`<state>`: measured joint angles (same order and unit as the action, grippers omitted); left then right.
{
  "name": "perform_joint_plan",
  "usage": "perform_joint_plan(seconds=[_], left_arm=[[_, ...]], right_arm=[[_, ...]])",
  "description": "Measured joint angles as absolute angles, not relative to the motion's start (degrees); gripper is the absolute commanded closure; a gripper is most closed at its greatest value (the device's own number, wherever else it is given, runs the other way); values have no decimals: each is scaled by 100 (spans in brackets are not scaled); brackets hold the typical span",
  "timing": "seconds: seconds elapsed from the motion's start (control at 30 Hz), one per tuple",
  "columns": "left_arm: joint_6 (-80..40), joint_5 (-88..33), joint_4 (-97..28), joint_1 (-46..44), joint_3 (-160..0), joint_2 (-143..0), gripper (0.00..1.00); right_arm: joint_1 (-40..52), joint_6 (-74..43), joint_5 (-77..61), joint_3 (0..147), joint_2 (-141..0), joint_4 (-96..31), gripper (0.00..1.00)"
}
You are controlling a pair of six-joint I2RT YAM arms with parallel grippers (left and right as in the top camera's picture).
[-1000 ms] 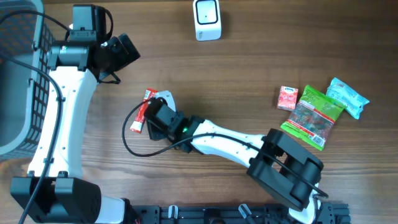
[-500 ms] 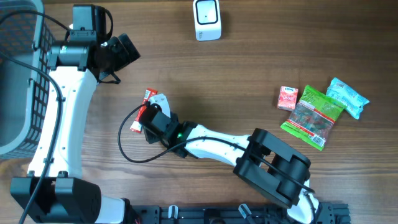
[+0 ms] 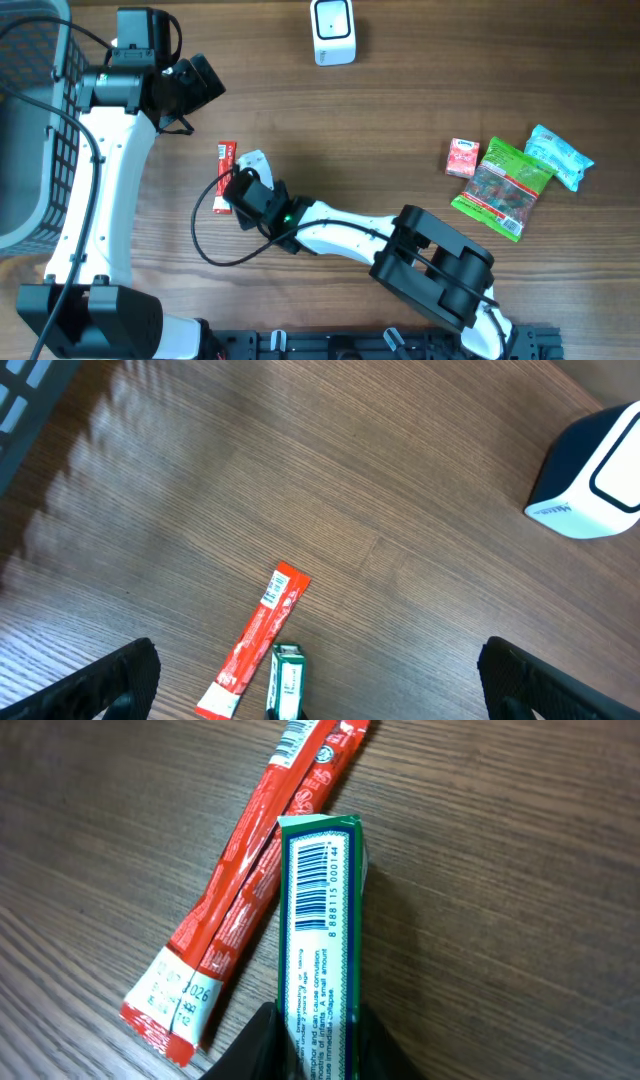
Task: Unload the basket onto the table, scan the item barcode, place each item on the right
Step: 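Grasp the green Axe Brand box with the right gripper and lift, then hold the green box above the table, turning its barcode side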
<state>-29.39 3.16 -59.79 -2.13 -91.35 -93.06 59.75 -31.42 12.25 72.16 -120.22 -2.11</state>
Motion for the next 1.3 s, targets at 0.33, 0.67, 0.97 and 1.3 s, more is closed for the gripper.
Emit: perform_joint_plan(seconds=[0.33,0.67,0.97,1.3], left_arm=[[-2939,316,-5977,-213,-9135,-9306,0],[-2939,316,-5979,-213,-9135,-9306,0],[-2939,316,-5979,-213,-9135,-9306,0],[-2939,316,-5979,-213,-9135,-9306,0]], right_arm=[[5304,-2539,1778,7203,-10916,-2329,80],[3291,-1341,2108,7196,-10379,-3717,81],[3256,-1269,2613,6632,-10881,-3201,80],[3551,-1219,2746,6591,-10943,-3168,65]])
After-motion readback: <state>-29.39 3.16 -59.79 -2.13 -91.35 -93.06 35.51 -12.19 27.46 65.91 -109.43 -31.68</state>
